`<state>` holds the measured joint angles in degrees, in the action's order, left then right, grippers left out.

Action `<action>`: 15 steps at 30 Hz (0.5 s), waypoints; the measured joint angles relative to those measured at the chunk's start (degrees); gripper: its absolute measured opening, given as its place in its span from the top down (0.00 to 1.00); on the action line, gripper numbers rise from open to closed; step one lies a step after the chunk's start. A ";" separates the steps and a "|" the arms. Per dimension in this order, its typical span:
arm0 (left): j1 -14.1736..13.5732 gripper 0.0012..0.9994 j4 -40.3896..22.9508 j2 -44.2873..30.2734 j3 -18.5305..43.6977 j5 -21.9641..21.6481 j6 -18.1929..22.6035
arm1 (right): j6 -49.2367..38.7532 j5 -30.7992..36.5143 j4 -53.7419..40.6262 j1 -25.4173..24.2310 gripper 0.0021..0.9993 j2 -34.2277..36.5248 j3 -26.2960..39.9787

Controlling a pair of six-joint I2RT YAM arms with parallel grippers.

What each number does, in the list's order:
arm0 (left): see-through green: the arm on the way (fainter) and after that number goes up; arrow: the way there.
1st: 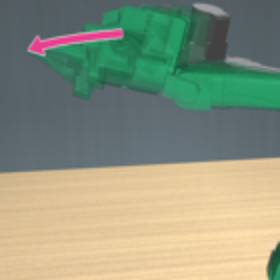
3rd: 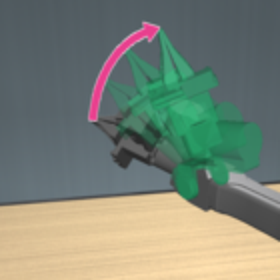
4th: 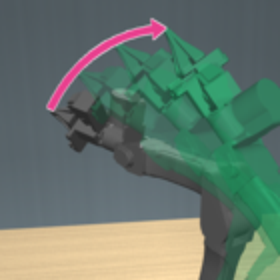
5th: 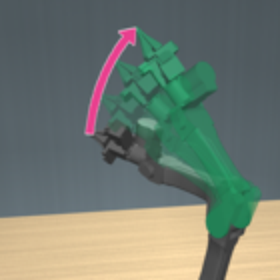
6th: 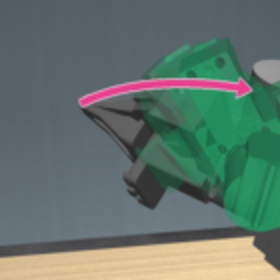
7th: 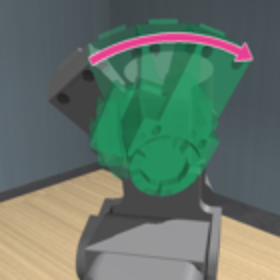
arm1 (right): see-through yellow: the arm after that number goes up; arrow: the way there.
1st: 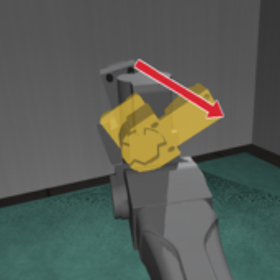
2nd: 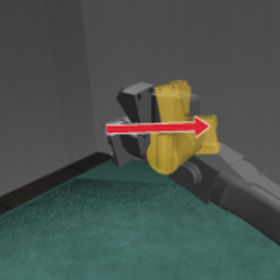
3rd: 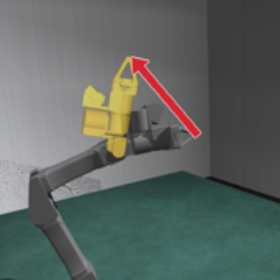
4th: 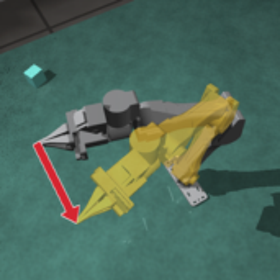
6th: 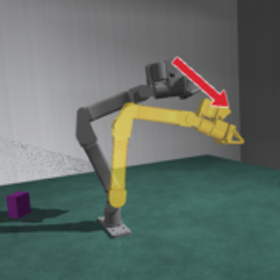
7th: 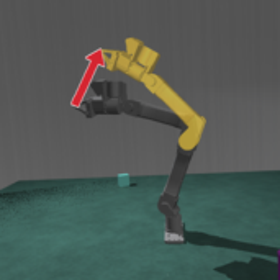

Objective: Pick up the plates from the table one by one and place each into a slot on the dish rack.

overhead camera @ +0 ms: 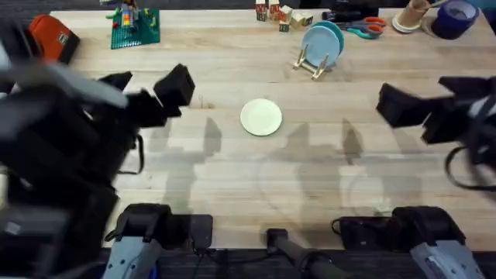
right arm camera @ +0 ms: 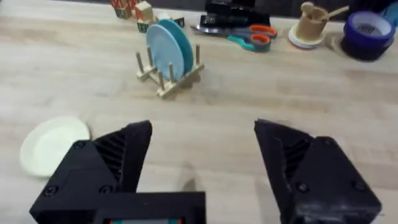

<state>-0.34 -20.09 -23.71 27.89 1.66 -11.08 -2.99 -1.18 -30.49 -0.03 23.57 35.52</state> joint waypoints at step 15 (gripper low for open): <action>0.00 0.01 -30.98 -35.32 38.89 11.60 -0.78 | 0.01 -3.00 -27.82 0.01 0.00 33.14 36.45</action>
<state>-0.34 -51.07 -59.03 66.78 13.27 -11.86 -2.98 -4.18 -58.31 -0.02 56.71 71.97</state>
